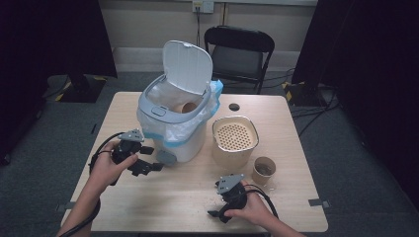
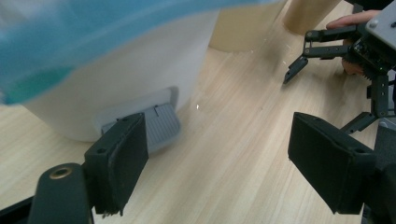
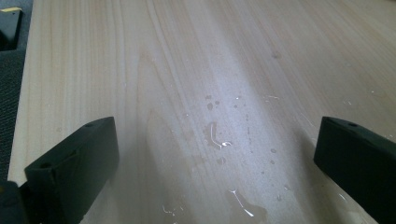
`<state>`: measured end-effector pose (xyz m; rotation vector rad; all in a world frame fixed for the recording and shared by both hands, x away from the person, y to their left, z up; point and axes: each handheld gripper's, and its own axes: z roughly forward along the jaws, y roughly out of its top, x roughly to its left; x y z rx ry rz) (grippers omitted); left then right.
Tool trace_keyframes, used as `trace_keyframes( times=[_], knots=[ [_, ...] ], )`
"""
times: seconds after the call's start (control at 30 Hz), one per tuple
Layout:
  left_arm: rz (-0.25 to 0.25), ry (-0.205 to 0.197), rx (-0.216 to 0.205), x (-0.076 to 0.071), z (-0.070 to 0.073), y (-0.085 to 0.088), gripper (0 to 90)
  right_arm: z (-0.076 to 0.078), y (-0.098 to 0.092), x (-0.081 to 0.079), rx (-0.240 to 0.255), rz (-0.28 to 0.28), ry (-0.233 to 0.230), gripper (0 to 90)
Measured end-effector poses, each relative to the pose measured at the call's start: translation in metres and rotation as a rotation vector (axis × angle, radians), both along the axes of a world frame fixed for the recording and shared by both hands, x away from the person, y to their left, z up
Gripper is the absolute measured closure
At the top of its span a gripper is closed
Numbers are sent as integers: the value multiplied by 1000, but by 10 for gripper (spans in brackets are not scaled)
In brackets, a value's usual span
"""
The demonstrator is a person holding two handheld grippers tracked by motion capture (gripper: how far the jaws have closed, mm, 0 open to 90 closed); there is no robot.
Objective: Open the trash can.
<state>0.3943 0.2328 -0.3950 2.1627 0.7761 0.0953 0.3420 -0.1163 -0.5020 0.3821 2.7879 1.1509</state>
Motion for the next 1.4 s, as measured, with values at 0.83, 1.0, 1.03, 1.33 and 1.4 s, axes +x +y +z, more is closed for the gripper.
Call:
trace_keyframes(
  times=[0.83,1.0,1.03,1.33,1.4],
  knots=[
    [-42,7,47,-9,-51,-15,193,13,-9,3,-8,-2,2,147],
    [-44,11,61,-12,-64,-17,192,17,-16,1,-1,-4,6,148],
    [-50,15,68,-12,-66,-17,191,18,-18,1,-2,-4,8,149],
    [-72,-30,101,-14,-77,-20,182,27,-35,-2,17,-31,14,150],
    [-81,-38,108,-14,-78,-20,182,28,-39,-2,17,-40,15,151]
  ],
)
